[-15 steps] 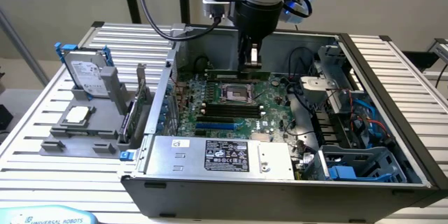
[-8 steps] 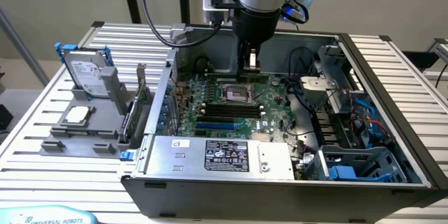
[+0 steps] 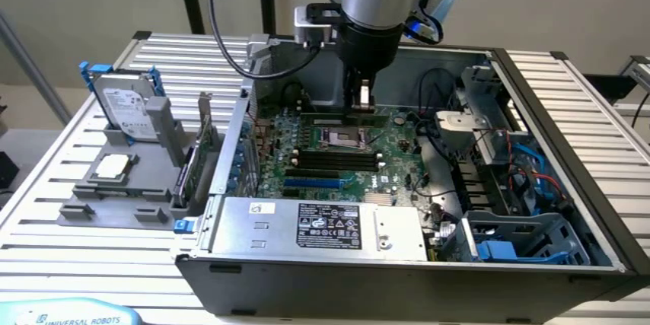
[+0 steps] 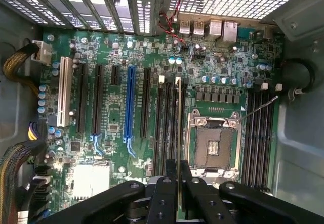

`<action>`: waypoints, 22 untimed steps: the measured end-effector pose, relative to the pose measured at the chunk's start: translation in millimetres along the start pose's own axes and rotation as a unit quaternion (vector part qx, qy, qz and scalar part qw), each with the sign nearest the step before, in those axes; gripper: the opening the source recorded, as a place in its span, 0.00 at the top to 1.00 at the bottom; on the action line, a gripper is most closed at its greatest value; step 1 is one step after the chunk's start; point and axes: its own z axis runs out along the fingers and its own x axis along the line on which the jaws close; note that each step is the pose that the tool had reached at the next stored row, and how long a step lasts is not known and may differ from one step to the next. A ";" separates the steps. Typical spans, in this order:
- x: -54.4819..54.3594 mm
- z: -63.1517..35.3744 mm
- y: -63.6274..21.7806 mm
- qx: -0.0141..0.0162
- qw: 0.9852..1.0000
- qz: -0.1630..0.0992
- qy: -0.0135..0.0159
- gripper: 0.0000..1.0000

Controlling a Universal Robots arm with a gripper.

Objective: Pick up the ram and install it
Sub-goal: 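Insert the ram into the slot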

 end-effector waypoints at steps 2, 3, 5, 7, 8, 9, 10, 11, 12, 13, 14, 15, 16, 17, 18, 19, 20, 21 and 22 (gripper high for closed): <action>-0.1 3.6 0.0 0.000 1.000 0.001 0.001 0.87; -0.2 5.4 0.1 0.000 1.000 0.001 0.001 0.87; -0.1 9.1 0.2 0.000 1.000 0.003 0.001 0.87; 0.2 12.7 0.3 0.000 1.000 0.006 0.002 0.87; 0.3 14.6 0.3 0.001 1.000 0.008 0.003 0.87; 0.4 16.5 0.3 0.001 1.000 0.010 0.003 0.87; 0.6 18.2 0.3 0.001 1.000 0.011 0.004 0.87; 0.7 19.9 0.2 0.001 1.000 0.012 0.005 0.87; 0.9 21.7 0.1 0.001 1.000 0.012 0.005 0.87; 1.0 23.5 0.1 0.001 1.000 0.012 0.005 0.87; 1.3 25.3 0.0 0.001 1.000 0.012 0.006 0.87; 1.7 27.1 0.0 0.001 1.000 0.012 0.006 0.87; 2.2 28.9 0.0 0.001 1.000 0.012 0.006 0.87; 2.8 30.4 -0.1 0.001 1.000 0.012 0.006 0.87; 3.5 31.9 -0.1 0.001 1.000 0.012 0.006 0.87; 4.3 33.3 -0.2 0.001 1.000 0.012 0.006 0.87; 5.3 34.5 -0.2 0.001 1.000 0.012 0.006 0.87; 6.6 35.5 -0.1 0.001 1.000 0.012 0.006 0.87; 7.7 36.7 -0.2 0.001 1.000 0.012 0.006 0.87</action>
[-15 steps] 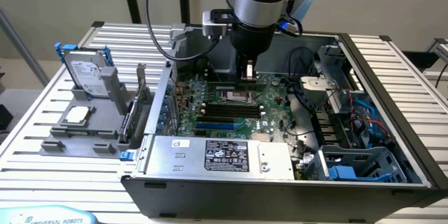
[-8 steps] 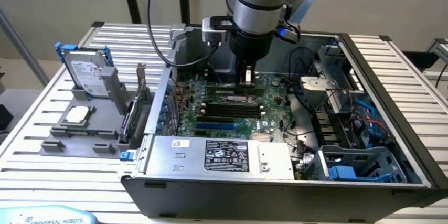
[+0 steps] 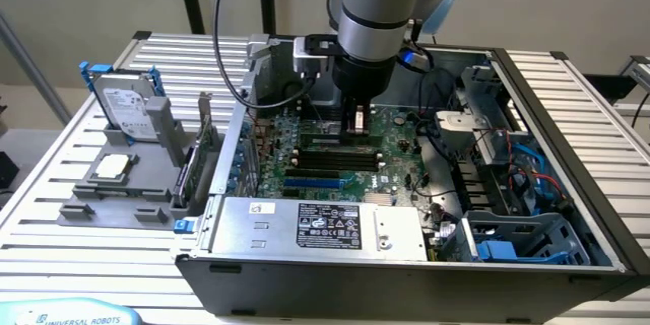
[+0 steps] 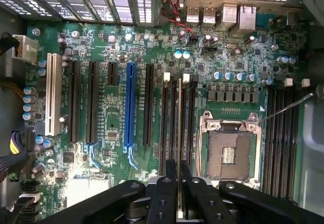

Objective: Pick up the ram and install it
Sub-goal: 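Insert the ram into the slot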

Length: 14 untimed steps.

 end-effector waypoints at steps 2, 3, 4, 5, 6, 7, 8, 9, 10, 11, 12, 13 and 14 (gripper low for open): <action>2.2 2.0 -0.1 0.000 1.000 0.000 0.000 0.87; 3.3 2.9 -0.1 0.000 1.000 0.000 0.000 0.87; 4.4 3.9 -0.1 0.000 1.000 0.000 0.000 0.87; 5.2 5.0 -0.2 0.000 1.000 0.000 0.000 0.87; 5.8 6.2 -0.2 0.000 1.000 0.000 0.001 0.87; 6.4 7.4 -0.2 0.000 1.000 0.001 0.001 0.87; 6.7 8.6 -0.2 0.000 1.000 0.001 0.002 0.87; 6.9 9.8 -0.3 0.000 1.000 0.002 0.003 0.87; 7.0 11.1 -0.4 0.000 1.000 0.003 0.004 0.87; 7.2 12.2 -0.4 0.000 1.000 0.003 0.005 0.87; 7.2 13.3 -0.5 0.000 1.000 0.004 0.006 0.87; 7.3 14.5 -0.5 0.000 1.000 0.006 0.007 0.87; 7.4 15.6 -0.5 0.000 1.000 0.007 0.008 0.87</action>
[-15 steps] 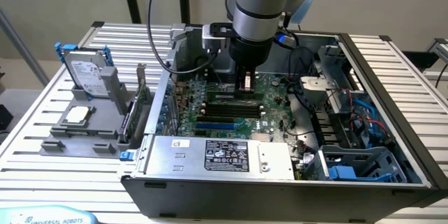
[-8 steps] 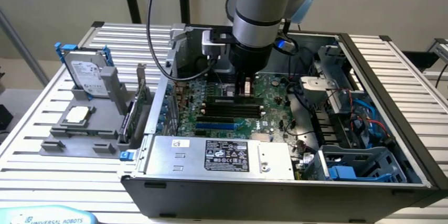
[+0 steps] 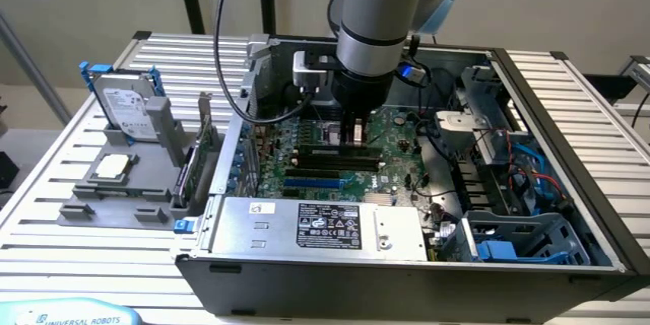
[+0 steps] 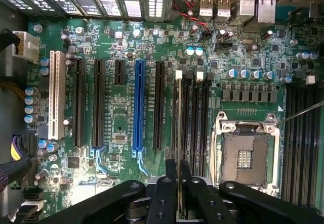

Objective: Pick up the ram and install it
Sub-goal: 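Insert the ram into the slot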

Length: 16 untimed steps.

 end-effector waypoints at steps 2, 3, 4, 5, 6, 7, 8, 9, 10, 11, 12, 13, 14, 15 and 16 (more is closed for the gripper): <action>0.1 2.0 -0.1 0.000 1.000 0.002 0.002 0.87; 0.1 2.5 -0.1 0.000 1.000 0.002 0.003 0.87; 0.2 2.7 -0.1 0.000 1.000 0.002 0.003 0.87; 0.2 2.9 -0.1 0.000 1.000 0.002 0.003 0.87; 0.2 3.3 -0.1 0.000 1.000 0.002 0.003 0.87; 0.1 3.8 -0.2 0.000 1.000 0.002 0.003 0.87; -0.1 4.2 -0.1 0.000 1.000 0.002 0.004 0.87; -0.4 4.8 -0.1 0.000 1.000 0.002 0.005 0.87; -0.8 5.4 -0.2 0.000 1.000 0.002 0.007 0.87; -1.4 5.9 -0.2 0.000 1.000 0.002 0.008 0.87; -2.2 6.4 -0.2 0.000 1.000 0.002 0.009 0.87; -3.0 6.9 -0.2 0.000 1.000 0.002 0.010 0.87; -3.9 7.5 -0.3 0.000 1.000 0.002 0.011 0.87; -4.6 8.0 -0.3 0.000 1.000 0.002 0.012 0.87; -5.2 8.5 -0.3 0.000 1.000 0.002 0.014 0.87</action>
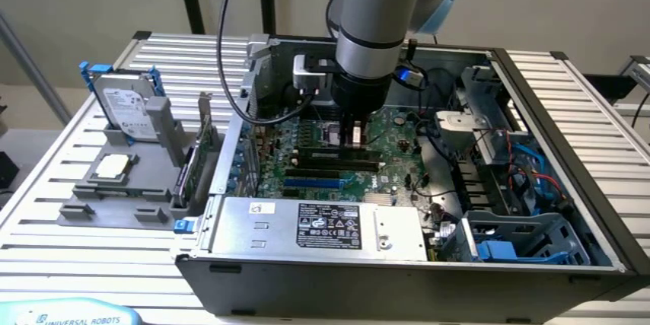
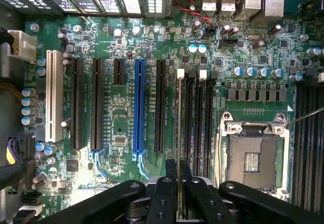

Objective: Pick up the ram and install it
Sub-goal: 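Insert the ram into the slot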

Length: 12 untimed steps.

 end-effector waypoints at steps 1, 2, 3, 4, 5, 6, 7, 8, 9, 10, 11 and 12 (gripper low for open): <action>-0.4 0.6 0.0 0.000 1.000 0.000 0.002 0.87; -0.8 1.1 0.0 0.000 1.000 0.000 0.003 0.87; -1.2 1.5 0.0 0.000 1.000 0.001 0.005 0.87; -1.8 2.0 -0.1 0.000 1.000 0.001 0.005 0.87; -2.3 2.5 -0.1 0.000 1.000 0.001 0.006 0.87; -2.9 2.9 -0.1 0.000 1.000 0.001 0.006 0.87; -3.5 3.3 -0.1 0.000 1.000 0.001 0.006 0.87; -4.0 3.7 -0.1 0.000 1.000 0.001 0.006 0.87; -4.5 4.1 -0.1 0.000 1.000 0.001 0.006 0.87; -4.8 4.5 -0.2 0.000 1.000 0.001 0.006 0.87; -5.0 5.0 -0.2 0.000 1.000 0.001 0.006 0.87; -5.1 5.5 -0.2 0.000 1.000 0.001 0.006 0.87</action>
